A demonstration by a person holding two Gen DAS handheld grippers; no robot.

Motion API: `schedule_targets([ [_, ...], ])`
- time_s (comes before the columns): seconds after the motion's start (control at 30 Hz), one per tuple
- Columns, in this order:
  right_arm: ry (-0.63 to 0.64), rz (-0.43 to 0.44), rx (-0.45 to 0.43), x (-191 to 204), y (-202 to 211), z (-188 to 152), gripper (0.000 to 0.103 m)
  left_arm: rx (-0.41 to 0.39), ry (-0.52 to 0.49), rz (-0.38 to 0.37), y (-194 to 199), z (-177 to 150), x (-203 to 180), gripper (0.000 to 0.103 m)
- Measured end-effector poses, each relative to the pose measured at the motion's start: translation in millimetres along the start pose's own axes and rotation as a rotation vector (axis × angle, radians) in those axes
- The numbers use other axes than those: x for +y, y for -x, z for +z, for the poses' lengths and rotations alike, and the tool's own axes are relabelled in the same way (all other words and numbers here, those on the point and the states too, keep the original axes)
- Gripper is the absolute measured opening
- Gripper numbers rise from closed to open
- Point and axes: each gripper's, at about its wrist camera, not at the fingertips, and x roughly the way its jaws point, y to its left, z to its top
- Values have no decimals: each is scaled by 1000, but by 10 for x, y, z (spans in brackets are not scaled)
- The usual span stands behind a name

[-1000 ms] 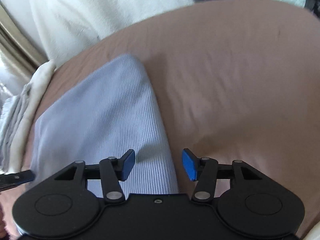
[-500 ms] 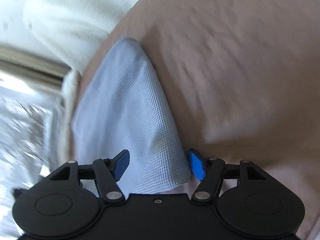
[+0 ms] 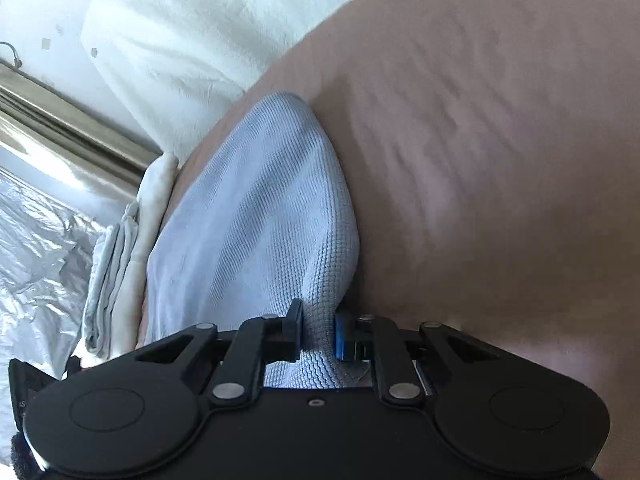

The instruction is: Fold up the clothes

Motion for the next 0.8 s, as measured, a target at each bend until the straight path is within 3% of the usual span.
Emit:
schedule_targets([
  [0.1,146,-70,-57,329,121,29,16,-17,72,-46,120,41,153,58],
  [0.2,400,-156,-142,879,267,-16,15,-33,55,2,254,31,201,59],
  [0.27,602,-203,-194,1274,348,-122,15,-94,25,51,417,35,163,59],
  [0.37,850,-149,-232,1861,384,-306,15,-178,2,9,690,149,188,59],
  [0.53,1052,25,-77,2535,76,-751,13,-222,107,-152,893,212,441,58],
  [0.63,1123,62,33,2665,-273,-1032,12,-236,105,-135,830,232,404,58],
  [0.8,1074,43,135,2541,-710,-1183,12,-190,157,-130,615,316,502,58],
])
